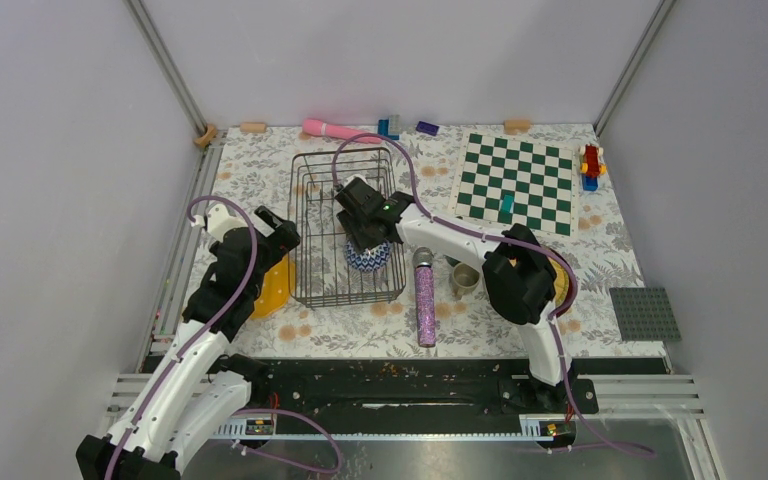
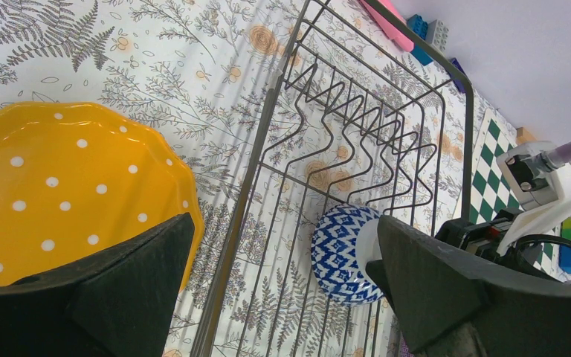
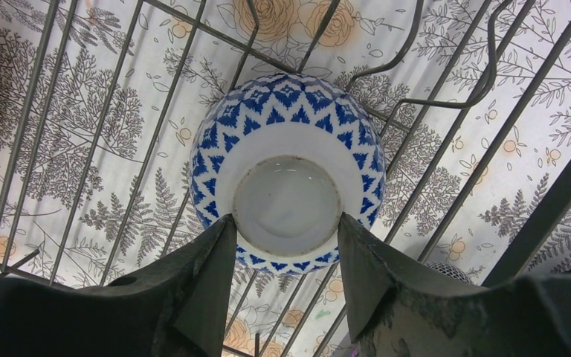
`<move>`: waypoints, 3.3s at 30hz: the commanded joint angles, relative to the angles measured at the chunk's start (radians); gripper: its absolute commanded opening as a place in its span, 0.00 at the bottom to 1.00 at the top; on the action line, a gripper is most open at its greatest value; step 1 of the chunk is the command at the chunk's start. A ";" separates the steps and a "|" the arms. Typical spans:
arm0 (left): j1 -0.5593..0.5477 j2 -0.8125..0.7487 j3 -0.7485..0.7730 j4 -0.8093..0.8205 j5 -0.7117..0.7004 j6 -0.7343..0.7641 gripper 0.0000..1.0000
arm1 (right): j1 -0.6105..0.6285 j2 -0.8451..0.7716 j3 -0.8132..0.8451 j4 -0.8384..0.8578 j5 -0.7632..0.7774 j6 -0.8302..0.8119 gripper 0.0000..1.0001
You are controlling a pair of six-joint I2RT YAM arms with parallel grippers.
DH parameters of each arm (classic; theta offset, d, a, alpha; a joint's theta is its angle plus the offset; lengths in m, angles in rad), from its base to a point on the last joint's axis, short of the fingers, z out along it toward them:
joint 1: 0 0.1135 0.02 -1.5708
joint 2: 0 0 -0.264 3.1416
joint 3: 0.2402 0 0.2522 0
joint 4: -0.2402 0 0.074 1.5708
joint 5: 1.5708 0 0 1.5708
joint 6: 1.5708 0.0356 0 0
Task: Unload the mixed dishes from the dish rack
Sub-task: Pick up the bowl from the dish rack.
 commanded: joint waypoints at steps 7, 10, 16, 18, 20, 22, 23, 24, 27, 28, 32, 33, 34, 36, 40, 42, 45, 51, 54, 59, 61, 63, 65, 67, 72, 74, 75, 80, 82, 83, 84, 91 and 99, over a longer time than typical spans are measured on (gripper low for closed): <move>0.004 -0.008 0.001 0.033 -0.004 -0.003 0.99 | 0.007 -0.151 -0.093 0.118 0.003 -0.001 0.05; 0.004 -0.007 0.003 0.034 0.004 -0.001 0.99 | 0.007 -0.191 -0.126 0.155 -0.019 0.005 0.03; 0.004 -0.005 0.005 0.039 0.022 0.003 0.99 | 0.007 -0.258 -0.179 0.217 -0.061 0.026 0.01; 0.004 -0.007 0.005 0.039 0.024 0.003 0.99 | 0.008 -0.275 -0.197 0.236 -0.072 0.033 0.01; 0.004 -0.010 0.005 0.040 0.031 0.004 0.99 | 0.007 -0.296 -0.213 0.253 -0.079 0.040 0.00; 0.004 -0.012 0.005 0.047 0.045 0.007 0.99 | 0.007 -0.316 -0.230 0.271 -0.083 0.047 0.00; 0.004 -0.011 0.005 0.050 0.055 0.009 0.99 | 0.007 -0.326 -0.240 0.282 -0.086 0.050 0.00; 0.004 -0.010 0.006 0.056 0.065 0.012 0.99 | 0.007 -0.333 -0.248 0.292 -0.090 0.052 0.00; 0.005 -0.003 0.011 0.064 0.104 0.021 0.99 | 0.007 -0.345 -0.261 0.311 -0.098 0.062 0.00; 0.004 0.000 0.013 0.069 0.125 0.027 0.99 | 0.007 -0.352 -0.270 0.325 -0.099 0.066 0.00; 0.004 0.015 0.015 0.114 0.225 0.038 0.99 | 0.007 -0.400 -0.321 0.386 -0.103 0.076 0.00; 0.004 0.020 0.017 0.122 0.249 0.039 0.99 | 0.006 -0.413 -0.332 0.400 -0.102 0.078 0.00; 0.004 0.026 0.018 0.131 0.279 0.041 0.99 | 0.006 -0.437 -0.348 0.421 -0.104 0.082 0.00; 0.004 0.036 0.022 0.141 0.315 0.038 0.99 | 0.006 -0.472 -0.392 0.470 -0.116 0.093 0.00; 0.005 0.041 0.002 0.205 0.423 0.013 0.99 | 0.006 -0.564 -0.486 0.593 -0.145 0.128 0.00; 0.006 0.040 -0.019 0.264 0.479 -0.002 0.99 | 0.006 -0.601 -0.516 0.630 -0.152 0.141 0.00; 0.005 0.042 -0.050 0.357 0.575 -0.024 0.99 | 0.006 -0.650 -0.559 0.698 -0.168 0.163 0.00; 0.006 0.070 -0.102 0.593 0.789 -0.083 0.99 | 0.006 -0.735 -0.638 0.807 -0.223 0.220 0.00; 0.006 0.085 -0.139 0.726 0.877 -0.134 0.98 | 0.006 -0.770 -0.659 0.830 -0.223 0.237 0.00; 0.006 0.134 -0.192 0.974 0.997 -0.265 0.90 | 0.006 -0.803 -0.699 0.895 -0.259 0.279 0.00; 0.006 0.163 -0.201 1.058 1.026 -0.318 0.75 | 0.006 -0.802 -0.705 0.914 -0.272 0.295 0.00; 0.005 0.197 -0.208 1.155 1.044 -0.382 0.57 | 0.006 -0.793 -0.703 0.924 -0.294 0.314 0.00; 0.006 0.239 -0.207 1.250 1.073 -0.442 0.40 | 0.006 -0.779 -0.703 0.943 -0.317 0.335 0.00; 0.006 0.279 -0.203 1.320 1.082 -0.499 0.23 | 0.006 -0.767 -0.701 0.939 -0.319 0.341 0.00; 0.006 0.422 -0.191 1.587 1.114 -0.673 0.00 | 0.006 -0.741 -0.715 0.940 -0.317 0.360 0.00; 0.007 0.479 -0.190 1.701 1.117 -0.730 0.00 | 0.006 -0.739 -0.719 0.925 -0.300 0.353 0.00; 0.006 0.500 -0.186 1.720 1.116 -0.743 0.00 | 0.005 -0.745 -0.723 0.920 -0.288 0.349 0.00; 0.004 0.554 -0.162 1.693 1.126 -0.715 0.00 | 0.006 -0.809 -0.755 0.899 -0.232 0.305 0.04; 0.004 0.554 -0.160 1.654 1.122 -0.685 0.00 | 0.005 -0.832 -0.769 0.886 -0.187 0.281 0.09; 0.004 0.550 -0.159 1.627 1.120 -0.667 0.00 | 0.005 -0.844 -0.779 0.878 -0.168 0.274 0.12; 0.004 0.538 -0.155 1.586 1.122 -0.641 0.00 | 0.004 -0.856 -0.790 0.874 -0.149 0.266 0.17; -0.022 0.347 -0.037 0.906 1.000 -0.261 0.00 | 0.004 -0.952 -0.885 0.868 -0.037 0.179 0.44; -0.149 0.232 0.253 0.190 0.636 0.257 0.00 | 0.003 -1.086 -0.977 0.837 0.103 0.093 0.96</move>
